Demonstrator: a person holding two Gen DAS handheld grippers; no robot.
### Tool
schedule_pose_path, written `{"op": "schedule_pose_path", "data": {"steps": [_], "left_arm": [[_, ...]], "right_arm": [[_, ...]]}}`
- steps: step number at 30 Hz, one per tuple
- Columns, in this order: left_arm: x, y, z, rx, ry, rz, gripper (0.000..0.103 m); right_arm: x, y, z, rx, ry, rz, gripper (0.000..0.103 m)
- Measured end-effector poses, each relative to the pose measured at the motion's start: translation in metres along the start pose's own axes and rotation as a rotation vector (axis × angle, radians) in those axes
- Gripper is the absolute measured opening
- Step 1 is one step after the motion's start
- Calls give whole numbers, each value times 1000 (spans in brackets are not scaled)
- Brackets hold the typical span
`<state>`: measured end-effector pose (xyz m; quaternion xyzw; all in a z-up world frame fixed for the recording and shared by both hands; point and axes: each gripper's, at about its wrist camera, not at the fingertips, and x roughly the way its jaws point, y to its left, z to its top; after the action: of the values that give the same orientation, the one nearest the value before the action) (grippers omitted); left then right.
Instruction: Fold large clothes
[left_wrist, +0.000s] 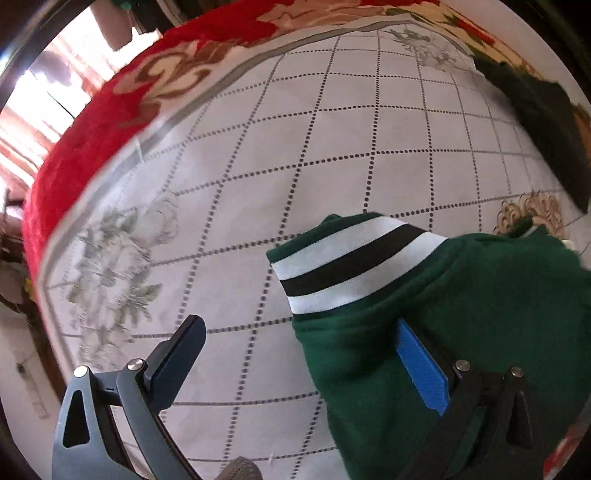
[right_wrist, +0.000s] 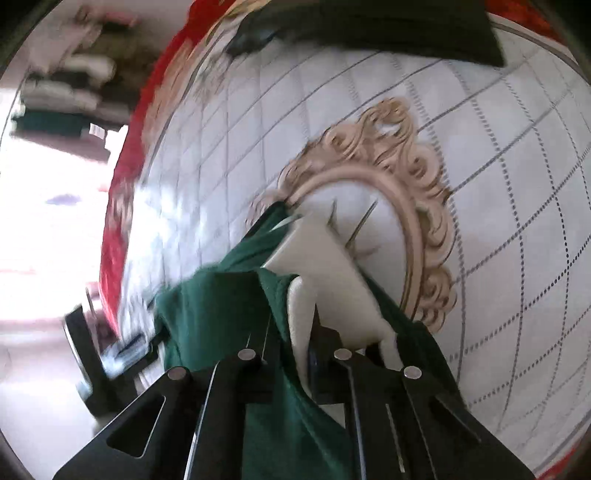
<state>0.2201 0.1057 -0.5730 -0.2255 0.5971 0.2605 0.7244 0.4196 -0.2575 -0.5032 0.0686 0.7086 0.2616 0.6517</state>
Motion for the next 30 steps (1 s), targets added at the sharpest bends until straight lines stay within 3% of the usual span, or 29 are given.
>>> {"op": "schedule_pose_path", "data": {"steps": [3, 4, 7, 10, 13, 14, 15, 18, 22, 24, 26, 27, 30], "left_arm": [[1, -7, 3, 12, 4, 26, 103], [-1, -8, 3, 16, 3, 30, 103], [-5, -8, 1, 19, 0, 29, 103], [-6, -8, -2, 4, 6, 13, 103], [-7, -5, -9, -8, 5, 9, 103], [-7, -6, -9, -4, 4, 11, 103], [-8, -7, -11, -1, 2, 10, 103], [-7, -10, -12, 12, -6, 9, 103], [-7, -17, -10, 19, 0, 22, 103], [-12, -17, -8, 17, 7, 22, 103], [-25, -16, -11, 7, -6, 7, 103], [-34, -15, -13, 1, -13, -4, 103], [-54, -12, -22, -11, -28, -23, 103]], "right_arm": [[28, -27, 16, 131, 85, 26, 13], [26, -24, 19, 117, 101, 21, 18], [-4, -11, 16, 50, 83, 15, 54], [-37, -11, -3, -22, 74, -4, 62], [-24, -22, -24, -72, 214, 4, 60], [-13, -27, -29, -97, 247, 3, 29], [-10, -33, -32, -91, 236, -25, 18], [-3, -57, -27, 58, 176, -15, 13], [2, -56, -29, 99, 153, -50, 14], [-10, -59, -31, 146, 145, -17, 22], [-40, -63, -42, 187, 85, -2, 43], [-50, -65, -47, 202, 48, 1, 43], [-86, -78, -81, 259, -22, 2, 63]]}}
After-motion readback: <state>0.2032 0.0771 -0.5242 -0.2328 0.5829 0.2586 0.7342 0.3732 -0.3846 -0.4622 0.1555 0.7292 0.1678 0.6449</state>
